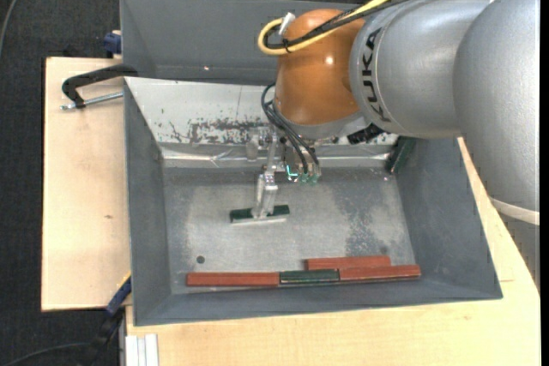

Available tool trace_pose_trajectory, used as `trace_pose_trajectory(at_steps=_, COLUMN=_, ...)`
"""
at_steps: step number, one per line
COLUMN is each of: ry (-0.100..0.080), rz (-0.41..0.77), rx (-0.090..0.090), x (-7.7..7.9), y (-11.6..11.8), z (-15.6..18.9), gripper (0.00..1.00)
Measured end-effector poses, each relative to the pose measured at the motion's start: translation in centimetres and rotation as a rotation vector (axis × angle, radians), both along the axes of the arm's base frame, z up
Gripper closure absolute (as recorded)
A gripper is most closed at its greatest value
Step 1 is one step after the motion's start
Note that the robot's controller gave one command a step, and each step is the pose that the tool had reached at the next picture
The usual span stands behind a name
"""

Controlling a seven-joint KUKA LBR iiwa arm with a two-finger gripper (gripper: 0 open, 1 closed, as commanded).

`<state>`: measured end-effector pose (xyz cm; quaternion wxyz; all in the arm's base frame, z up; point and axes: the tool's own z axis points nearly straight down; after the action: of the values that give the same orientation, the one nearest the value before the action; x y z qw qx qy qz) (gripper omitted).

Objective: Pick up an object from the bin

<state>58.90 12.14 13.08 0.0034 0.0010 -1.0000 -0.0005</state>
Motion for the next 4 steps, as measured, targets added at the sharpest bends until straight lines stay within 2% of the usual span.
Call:
trace_pose_trajectory(at_steps=1, ry=0.0, rz=-0.01, rx=-0.001, x=-2.5, y=-1.9, z=-6.4, gripper=0.0)
trace_pose_trajectory(at_steps=2, ry=-0.008, rz=-0.01, rx=0.001, x=-2.2, y=-1.8, z=-6.0, gripper=1.0)
trace_pose_trajectory(at_steps=3, ry=-0.021, rz=-0.03, rx=0.003, x=-1.4, y=-2.1, z=6.8, gripper=1.0)
trace_pose_trajectory(at_steps=4, ry=-0.015, rz=0.089, rx=0.001, x=-7.6, y=-1.9, z=13.2, gripper=1.0)
